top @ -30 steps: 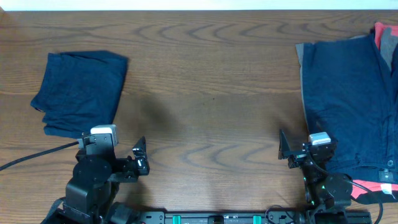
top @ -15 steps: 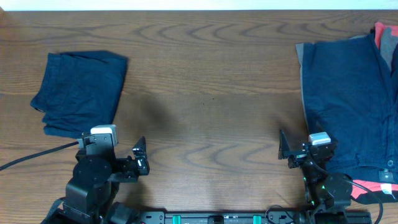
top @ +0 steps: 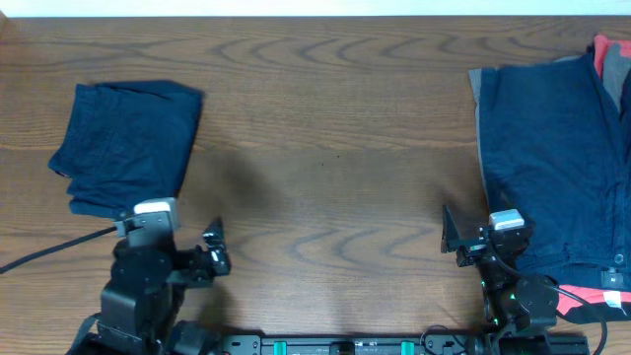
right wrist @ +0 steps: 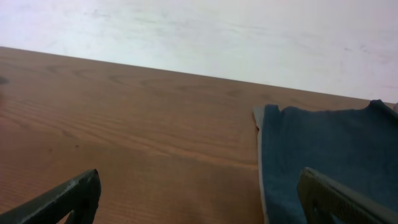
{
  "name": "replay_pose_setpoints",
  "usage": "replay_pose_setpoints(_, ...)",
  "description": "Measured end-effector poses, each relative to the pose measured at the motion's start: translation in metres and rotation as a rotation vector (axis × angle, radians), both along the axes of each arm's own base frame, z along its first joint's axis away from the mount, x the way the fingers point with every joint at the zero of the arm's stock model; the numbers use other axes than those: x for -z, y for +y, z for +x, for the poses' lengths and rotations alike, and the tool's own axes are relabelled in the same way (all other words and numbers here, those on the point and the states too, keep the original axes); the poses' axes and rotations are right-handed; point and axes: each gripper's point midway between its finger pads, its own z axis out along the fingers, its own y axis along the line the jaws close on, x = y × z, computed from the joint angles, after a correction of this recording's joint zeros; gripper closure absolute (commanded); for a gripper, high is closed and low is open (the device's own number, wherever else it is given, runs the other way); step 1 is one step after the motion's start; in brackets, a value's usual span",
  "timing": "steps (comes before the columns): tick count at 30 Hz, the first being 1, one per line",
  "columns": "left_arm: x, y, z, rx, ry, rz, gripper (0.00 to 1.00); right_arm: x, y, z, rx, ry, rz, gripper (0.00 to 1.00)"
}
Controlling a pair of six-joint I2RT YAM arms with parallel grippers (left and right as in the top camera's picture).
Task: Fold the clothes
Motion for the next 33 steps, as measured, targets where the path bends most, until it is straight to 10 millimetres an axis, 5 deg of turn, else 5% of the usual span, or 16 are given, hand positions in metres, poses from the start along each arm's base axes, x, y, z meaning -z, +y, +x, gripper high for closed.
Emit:
replay_pose_setpoints(10, -0.013, 0.042, 0.001, -0.197, -0.075, 0.031, 0.02, 0.000, 0.000, 0.000, 0.000, 0.000, 0.000, 0.01)
replay_pose_setpoints(16, -0.031, 0.048, 0.005, -0.183, -0.259, 0.097, 0.02, 0.000, 0.000, 0.000, 0.000, 0.000, 0.000, 0.01)
replay_pose_setpoints(33, -0.022, 0.048, 0.043, -0.205, -0.759, 0.081, 0.02, 0.000, 0.000, 0.000, 0.000, 0.000, 0.000, 0.01)
